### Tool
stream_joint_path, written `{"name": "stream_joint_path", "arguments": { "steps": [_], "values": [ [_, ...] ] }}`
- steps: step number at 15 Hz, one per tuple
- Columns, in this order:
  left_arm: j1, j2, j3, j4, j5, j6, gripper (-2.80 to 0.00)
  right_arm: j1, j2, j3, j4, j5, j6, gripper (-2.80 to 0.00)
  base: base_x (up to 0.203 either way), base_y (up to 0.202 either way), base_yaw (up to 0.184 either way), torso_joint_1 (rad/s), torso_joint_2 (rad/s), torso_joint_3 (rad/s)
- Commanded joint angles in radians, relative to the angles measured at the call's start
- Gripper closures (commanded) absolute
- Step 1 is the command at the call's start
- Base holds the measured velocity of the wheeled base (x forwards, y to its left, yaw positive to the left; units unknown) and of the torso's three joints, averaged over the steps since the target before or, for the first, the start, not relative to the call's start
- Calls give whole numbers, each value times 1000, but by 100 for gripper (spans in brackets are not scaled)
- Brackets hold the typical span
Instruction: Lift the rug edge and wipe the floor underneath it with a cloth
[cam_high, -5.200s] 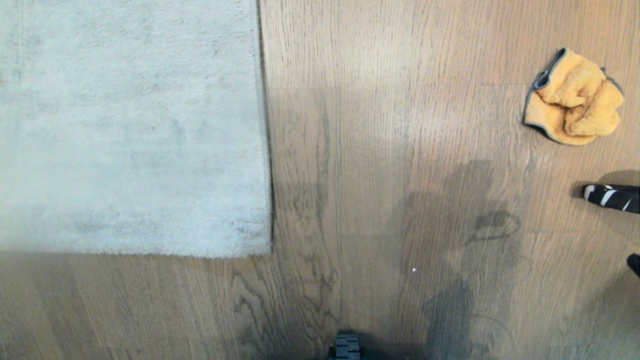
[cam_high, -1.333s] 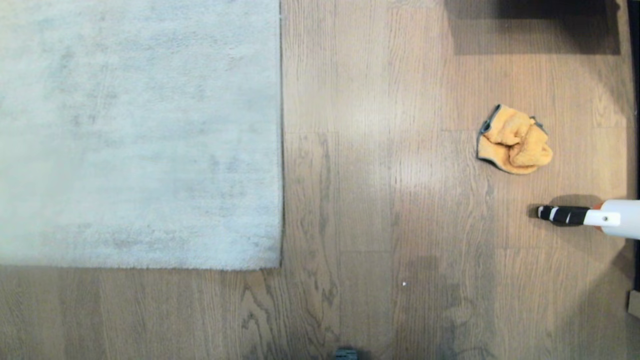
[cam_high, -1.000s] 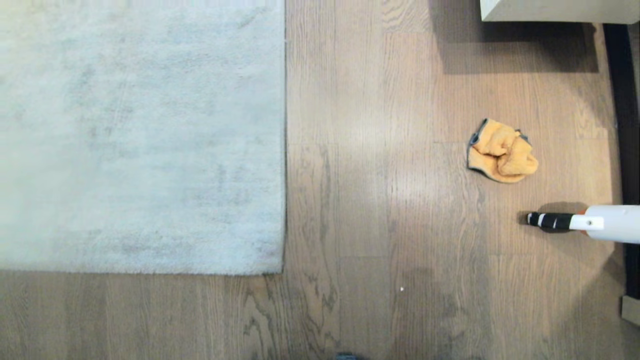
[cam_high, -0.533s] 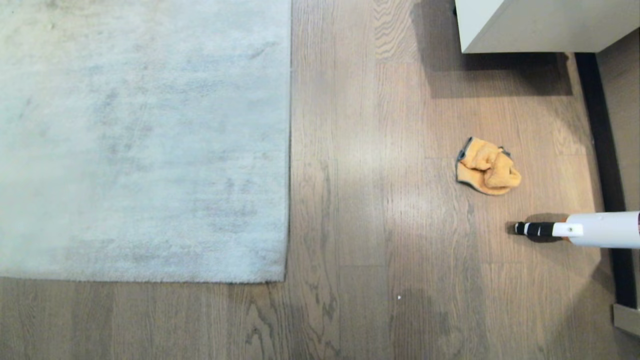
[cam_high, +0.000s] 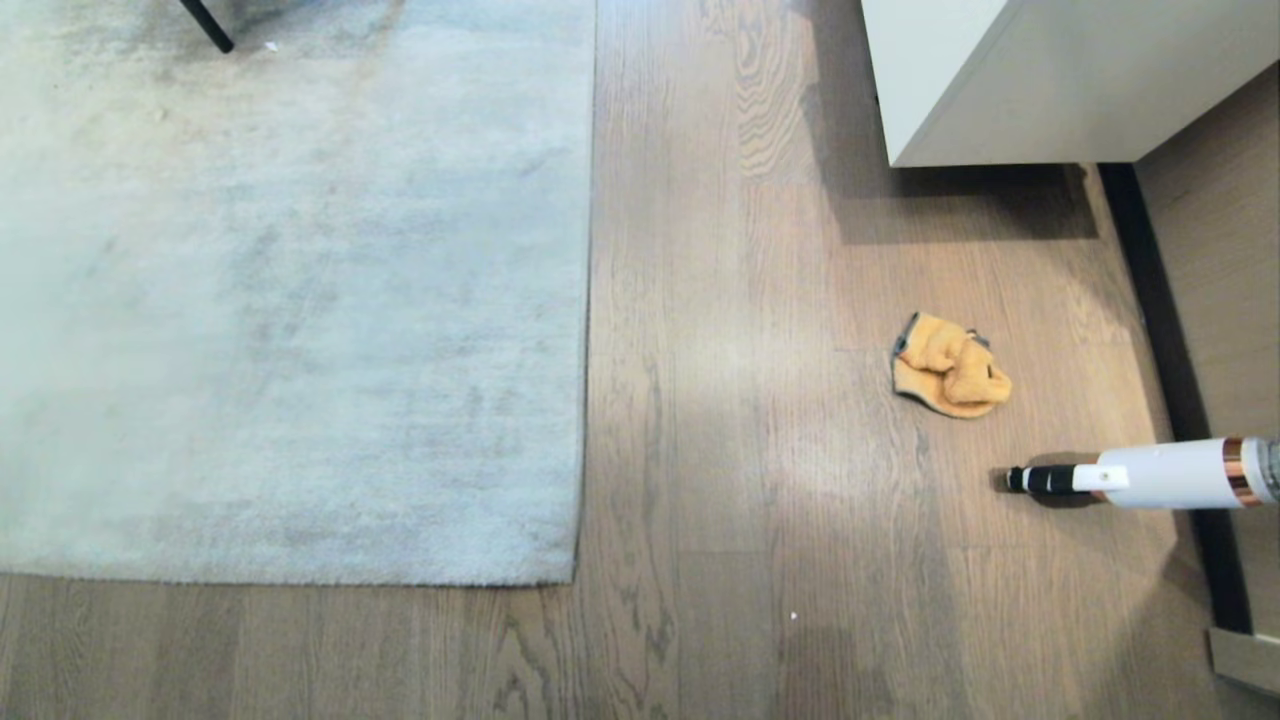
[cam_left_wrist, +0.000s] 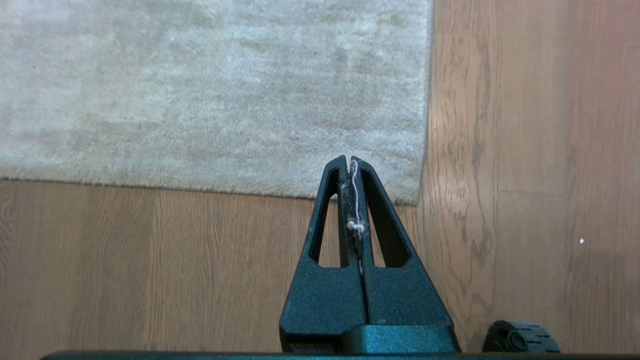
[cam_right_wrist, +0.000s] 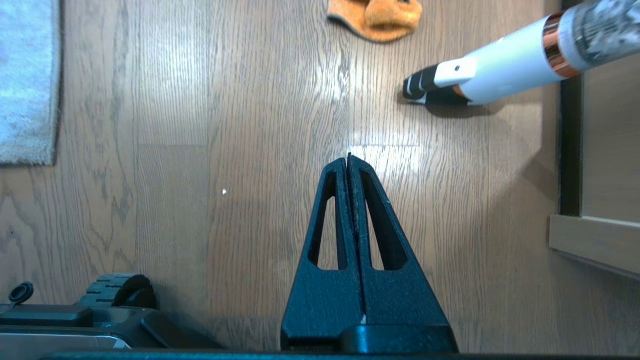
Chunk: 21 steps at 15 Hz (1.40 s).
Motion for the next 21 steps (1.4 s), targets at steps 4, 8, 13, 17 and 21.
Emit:
{"name": "stream_joint_path", "arguments": {
  "steps": [4, 8, 13, 17, 21],
  "values": [
    [0, 0, 0, 0, 1, -1, 0, 0, 2, 0, 1, 0, 0, 0, 0, 0, 0, 0, 6, 196],
    [0, 0, 0, 0, 1, -1, 0, 0, 2, 0, 0, 0, 0, 0, 0, 0, 0, 4, 3, 201],
    [0, 0, 0, 1, 0, 1, 0, 0, 2, 0, -1, 0, 0, 0, 0, 0, 0, 2, 2, 202],
    [0, 0, 0, 1, -1, 1, 0, 0, 2, 0, 1, 0, 0, 0, 0, 0, 0, 3, 3, 206],
    [0, 0, 0, 0, 1, 1, 0, 0, 2, 0, -1, 0, 0, 0, 0, 0, 0, 6, 4, 201]
  ]
}}
